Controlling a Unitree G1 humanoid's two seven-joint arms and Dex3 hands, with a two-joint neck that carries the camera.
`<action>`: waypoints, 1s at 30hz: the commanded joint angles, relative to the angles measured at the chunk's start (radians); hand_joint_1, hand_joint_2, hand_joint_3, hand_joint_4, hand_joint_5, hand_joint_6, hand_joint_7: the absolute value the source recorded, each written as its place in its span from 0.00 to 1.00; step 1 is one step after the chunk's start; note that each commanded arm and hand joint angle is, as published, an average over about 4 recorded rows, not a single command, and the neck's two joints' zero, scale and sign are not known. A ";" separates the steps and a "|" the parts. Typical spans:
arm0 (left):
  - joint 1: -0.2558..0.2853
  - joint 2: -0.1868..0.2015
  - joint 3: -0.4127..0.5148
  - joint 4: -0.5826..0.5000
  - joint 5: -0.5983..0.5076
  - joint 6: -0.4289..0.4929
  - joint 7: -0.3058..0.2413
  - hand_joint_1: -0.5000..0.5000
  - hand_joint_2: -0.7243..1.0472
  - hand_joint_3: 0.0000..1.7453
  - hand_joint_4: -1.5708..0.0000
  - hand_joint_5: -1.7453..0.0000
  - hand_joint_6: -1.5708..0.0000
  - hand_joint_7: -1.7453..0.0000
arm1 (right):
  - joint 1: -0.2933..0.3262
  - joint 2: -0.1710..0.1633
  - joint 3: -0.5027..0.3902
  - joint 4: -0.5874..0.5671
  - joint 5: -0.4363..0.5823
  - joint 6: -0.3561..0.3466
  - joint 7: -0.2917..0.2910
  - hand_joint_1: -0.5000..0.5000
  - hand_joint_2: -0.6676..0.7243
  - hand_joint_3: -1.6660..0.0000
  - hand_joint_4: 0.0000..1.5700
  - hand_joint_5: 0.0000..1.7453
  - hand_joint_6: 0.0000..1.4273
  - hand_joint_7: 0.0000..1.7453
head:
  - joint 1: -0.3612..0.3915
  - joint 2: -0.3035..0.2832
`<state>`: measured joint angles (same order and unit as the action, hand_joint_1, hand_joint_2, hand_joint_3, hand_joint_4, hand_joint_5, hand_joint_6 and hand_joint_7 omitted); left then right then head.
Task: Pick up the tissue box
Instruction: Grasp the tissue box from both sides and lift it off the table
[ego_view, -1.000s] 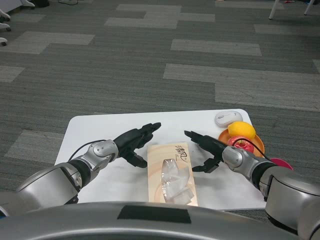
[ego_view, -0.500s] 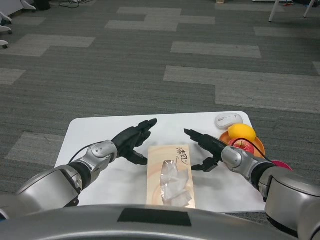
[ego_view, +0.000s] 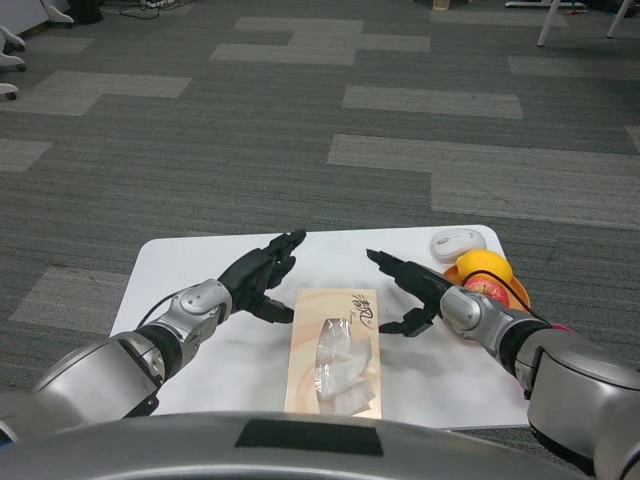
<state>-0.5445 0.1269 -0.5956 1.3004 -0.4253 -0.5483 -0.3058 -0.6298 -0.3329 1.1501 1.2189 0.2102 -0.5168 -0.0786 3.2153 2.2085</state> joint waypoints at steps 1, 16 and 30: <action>-0.028 -0.005 0.024 0.003 -0.015 -0.010 0.005 1.00 1.00 0.09 0.98 1.00 1.00 1.00 | -0.046 0.022 -0.016 -0.004 0.009 0.003 -0.018 0.08 0.09 0.70 0.00 0.00 0.00 0.00 | 0.000 0.003; -0.063 -0.006 0.090 -0.003 -0.036 -0.022 0.019 1.00 1.00 0.05 0.98 1.00 1.00 1.00 | -0.096 0.035 -0.038 -0.012 0.008 0.003 -0.040 0.08 0.10 0.71 0.00 0.00 0.00 0.00 | 0.001 0.019; -0.066 -0.007 0.115 -0.002 -0.066 -0.042 0.037 1.00 1.00 0.05 0.98 1.00 1.00 1.00 | -0.129 0.037 -0.098 -0.001 0.005 0.000 -0.072 0.08 0.18 0.81 0.00 0.00 0.00 0.00 | 0.005 0.029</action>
<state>-0.5930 0.1252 -0.4856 1.3002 -0.4876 -0.5806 -0.2689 -0.7187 -0.3074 1.0667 1.2192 0.2094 -0.5151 -0.1340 3.2200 2.2374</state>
